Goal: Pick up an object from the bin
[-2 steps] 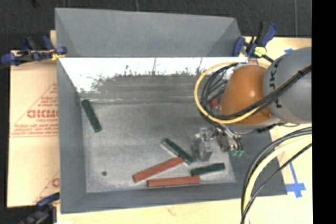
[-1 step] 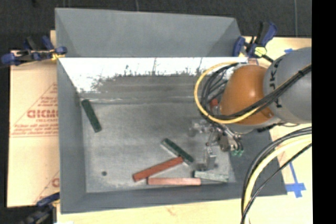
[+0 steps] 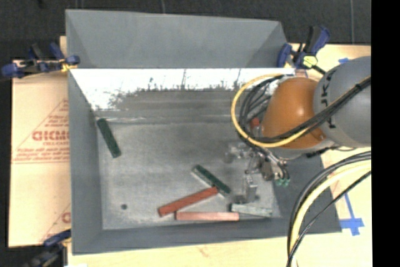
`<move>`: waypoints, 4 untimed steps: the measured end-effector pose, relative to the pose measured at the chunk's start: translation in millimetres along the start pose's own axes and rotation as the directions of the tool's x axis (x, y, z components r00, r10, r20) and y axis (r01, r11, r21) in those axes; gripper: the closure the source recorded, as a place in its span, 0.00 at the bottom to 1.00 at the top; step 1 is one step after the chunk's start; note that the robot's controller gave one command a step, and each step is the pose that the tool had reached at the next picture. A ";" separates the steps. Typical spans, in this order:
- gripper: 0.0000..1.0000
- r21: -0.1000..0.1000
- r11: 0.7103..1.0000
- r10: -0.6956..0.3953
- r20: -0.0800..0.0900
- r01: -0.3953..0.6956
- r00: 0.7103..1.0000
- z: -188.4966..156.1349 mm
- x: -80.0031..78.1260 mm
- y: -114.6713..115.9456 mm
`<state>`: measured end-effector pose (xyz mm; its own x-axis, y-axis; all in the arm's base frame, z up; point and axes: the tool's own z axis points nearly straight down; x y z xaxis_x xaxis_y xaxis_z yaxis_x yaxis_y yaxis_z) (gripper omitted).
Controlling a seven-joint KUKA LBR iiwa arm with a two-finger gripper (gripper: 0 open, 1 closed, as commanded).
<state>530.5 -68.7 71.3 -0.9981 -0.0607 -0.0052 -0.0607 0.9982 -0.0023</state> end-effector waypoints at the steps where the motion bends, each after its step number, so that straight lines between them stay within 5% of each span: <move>1: 1.00 0.000 0.990 -0.140 0.014 0.140 0.990 -2.3 34.1 77.1; 2: 1.00 0.000 0.990 -0.141 0.014 0.141 0.990 -2.3 34.1 77.1; 3: 1.00 -0.002 0.989 -0.145 -0.005 0.145 0.989 -47.6 30.7 79.4; 4: 1.00 -0.001 0.988 -0.157 0.003 0.157 0.988 -78.1 31.1 68.7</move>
Offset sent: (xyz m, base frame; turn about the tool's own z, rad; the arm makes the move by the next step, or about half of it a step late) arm 0.0000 0.0000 0.0000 0.0000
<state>495.0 -1.9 149.0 -0.9762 -0.2165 -0.0082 -0.2165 0.9763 -0.0025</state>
